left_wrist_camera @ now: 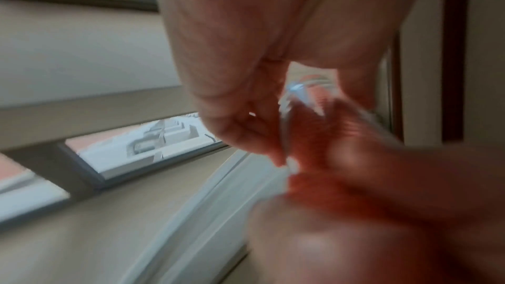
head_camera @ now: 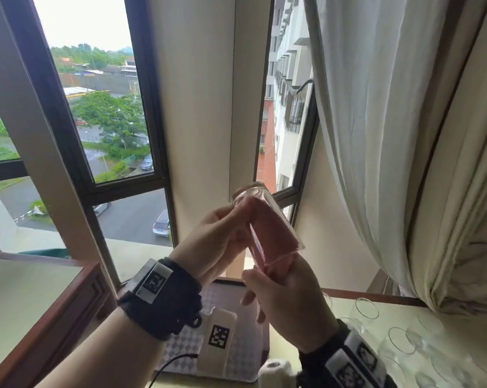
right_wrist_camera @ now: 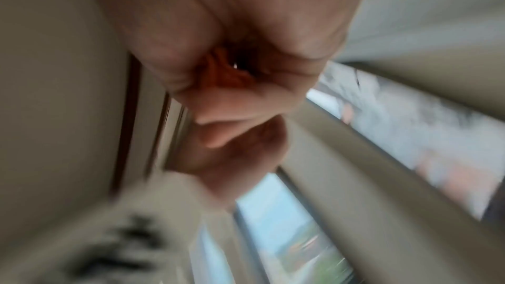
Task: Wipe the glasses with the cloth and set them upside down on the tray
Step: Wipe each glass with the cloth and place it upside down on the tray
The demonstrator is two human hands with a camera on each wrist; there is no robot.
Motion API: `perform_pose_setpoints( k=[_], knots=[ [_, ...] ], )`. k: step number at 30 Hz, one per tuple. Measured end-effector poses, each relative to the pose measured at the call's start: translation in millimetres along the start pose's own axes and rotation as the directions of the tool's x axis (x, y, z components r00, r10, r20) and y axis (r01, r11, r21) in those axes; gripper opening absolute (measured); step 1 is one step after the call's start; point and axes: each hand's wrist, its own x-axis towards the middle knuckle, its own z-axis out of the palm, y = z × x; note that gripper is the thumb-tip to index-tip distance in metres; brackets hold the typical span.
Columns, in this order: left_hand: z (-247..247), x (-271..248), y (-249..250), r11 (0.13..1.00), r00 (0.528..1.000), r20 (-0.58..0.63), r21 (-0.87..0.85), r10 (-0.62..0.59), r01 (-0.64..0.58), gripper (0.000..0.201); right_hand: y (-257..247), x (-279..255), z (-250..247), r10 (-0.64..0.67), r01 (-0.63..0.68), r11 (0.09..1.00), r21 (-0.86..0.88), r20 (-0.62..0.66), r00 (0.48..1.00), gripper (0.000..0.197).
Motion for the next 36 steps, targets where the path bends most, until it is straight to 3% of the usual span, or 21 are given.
perform_pose_setpoints(
  k=[1,2,3,4,6,7,8,9,10,12,14,16,19,22,24,25,27,29,30,32,36],
  knots=[
    [3,0,1,0.99,0.995,-0.101,0.138,-0.02,0.034,0.074,9,3,-2,-0.086,0.062,0.955,-0.291,-0.071,0.994,0.016],
    [6,1,0,0.96,0.983,-0.179,0.269,-0.028,0.077,0.071,18,5,-2,-0.158,0.097,0.839,-0.535,-0.069,0.985,0.023],
    [6,1,-2,0.916,0.971,-0.239,0.383,-0.023,0.116,0.068,23,6,-2,-0.194,0.124,0.748,-0.652,-0.035,0.98,0.027],
    [5,2,-4,0.874,0.96,-0.28,0.463,-0.012,0.146,0.067,25,4,0,-0.197,0.125,0.686,-0.717,-0.017,0.98,0.026],
    [5,0,-6,0.885,0.964,-0.267,0.448,0.0,0.124,0.063,21,-1,5,-0.138,0.073,0.727,-0.683,-0.041,0.99,0.025],
    [5,-3,-7,0.931,0.977,-0.215,0.354,-0.011,0.089,0.062,18,-2,5,-0.081,0.038,0.833,-0.552,-0.053,0.995,0.023],
    [5,-6,-8,0.973,0.987,-0.162,0.225,-0.014,0.051,0.066,13,-4,3,-0.035,0.022,0.954,-0.3,-0.039,0.999,0.017],
    [4,-10,-10,0.996,0.994,-0.107,0.083,0.0,0.009,0.074,4,-7,1,0.009,-0.009,1.0,0.023,0.027,1.0,0.012],
    [3,-13,-12,0.998,0.998,-0.054,-0.044,0.032,-0.035,0.085,-6,-10,-2,0.013,-0.05,0.94,0.336,0.111,0.994,0.022],
    [2,-17,-15,0.98,0.995,0.012,-0.177,0.095,-0.091,0.1,-17,-14,-5,-0.061,-0.154,0.663,0.732,0.258,0.964,0.049],
    [1,-15,-13,0.98,0.993,0.039,-0.166,0.114,-0.106,0.1,-17,-12,-6,-0.058,-0.238,0.472,0.849,0.299,0.952,0.065],
    [0,-14,-9,0.986,0.991,0.073,-0.136,0.109,-0.098,0.087,-12,-8,-8,0.014,-0.264,0.462,0.847,0.29,0.957,0.065],
    [0,-16,-12,0.996,0.997,0.069,-0.079,0.04,-0.034,0.079,-2,-3,-11,0.119,-0.135,0.64,0.757,0.076,0.99,0.057],
    [-2,-19,-23,1.0,1.0,-0.026,-0.011,-0.011,0.01,0.056,0,-6,-14,0.149,-0.019,0.842,0.539,-0.2,0.968,0.047],
    [0,-21,-24,0.999,0.997,-0.075,0.005,-0.032,0.032,0.051,6,-9,-13,0.053,0.05,0.961,0.271,-0.361,0.931,0.042],
    [4,-21,-22,0.999,0.994,-0.097,0.009,-0.044,0.045,0.056,10,-10,-13,-0.083,0.125,0.989,0.075,-0.419,0.904,0.039],
    [14,-20,-15,0.996,0.988,-0.136,0.04,-0.068,0.074,0.074,20,-10,-13,-0.443,0.336,0.885,-0.321,-0.363,0.82,0.029],
    [21,-19,-7,0.989,0.987,-0.135,0.113,-0.082,0.098,0.079,33,-13,-12,-0.601,0.432,0.713,-0.553,-0.164,0.782,0.026],
    [24,-19,-3,0.985,0.988,-0.137,0.147,-0.074,0.094,0.074,38,-13,-11,-0.601,0.438,0.664,-0.606,-0.085,0.795,0.028],
    [25,-20,1,0.975,0.981,-0.19,0.213,-0.027,0.068,0.069,40,-15,-7,-0.56,0.425,0.659,-0.621,-0.028,0.828,0.021],
    [24,-27,1,0.958,0.979,-0.192,0.288,0.068,-0.01,0.061,37,-17,-1,-0.449,0.353,0.781,-0.516,-0.069,0.891,0.018]
  ],
)
